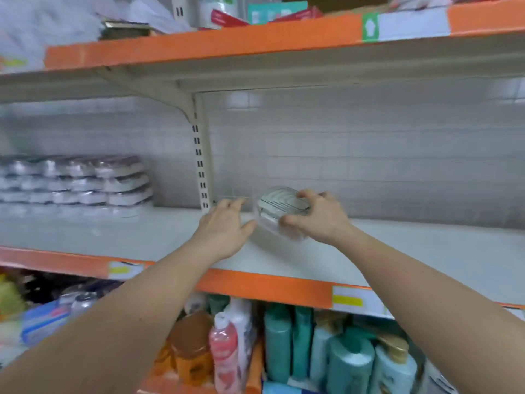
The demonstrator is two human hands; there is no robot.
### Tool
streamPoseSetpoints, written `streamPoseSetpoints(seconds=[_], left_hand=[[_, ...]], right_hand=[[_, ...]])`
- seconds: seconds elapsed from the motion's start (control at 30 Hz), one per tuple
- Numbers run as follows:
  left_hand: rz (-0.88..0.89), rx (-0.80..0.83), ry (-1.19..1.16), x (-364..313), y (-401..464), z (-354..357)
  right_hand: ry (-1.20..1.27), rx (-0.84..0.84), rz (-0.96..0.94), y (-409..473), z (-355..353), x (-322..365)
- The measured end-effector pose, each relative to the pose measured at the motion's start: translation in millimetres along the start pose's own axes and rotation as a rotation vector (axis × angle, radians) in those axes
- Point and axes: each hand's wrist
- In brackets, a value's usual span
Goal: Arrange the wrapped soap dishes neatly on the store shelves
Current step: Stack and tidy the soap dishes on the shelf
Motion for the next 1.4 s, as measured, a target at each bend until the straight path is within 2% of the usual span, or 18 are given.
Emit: streamPoseSetpoints(seconds=[0.27, 0.53, 0.7, 1.07, 1.23, 1.4], left_hand=[[-0.261, -0.085, 0.065, 197.3, -98.3, -100.2], [-0.412, -0.134, 0.074, 322.3, -139.5, -157.9], [-0.480, -0.139, 0.103, 393.1, -130.8, -173.9], [-0.615, -0.210, 0.172, 581.0, -54.9, -224.7], [-0.682, -0.221, 0.139, 675.1, -45.3, -239.5], [-0.672, -0.236, 0.133, 782.8, -36.5, -258.3]], right_hand=[[0.066, 0.043, -0.173, -26.4, 119.0, 209.4], [0.050, 0.104, -0.351, -21.2, 193.7, 340.8], [0.061, 0.141, -0.437, 9.1, 246.8, 394.0], [0.158, 0.221, -0.522, 139.4, 385.2, 545.8], [0.150, 0.271, -0.545, 163.0, 451.9, 621.6], [0.172, 0.261, -0.547, 182.7, 530.0, 698.7]])
Point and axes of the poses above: each hand's wrist, its own y-axis towards the middle knuckle, its own z-axis out of the palm, x = y × z, and after that the axes turned 5 degrees about -z, right-handed
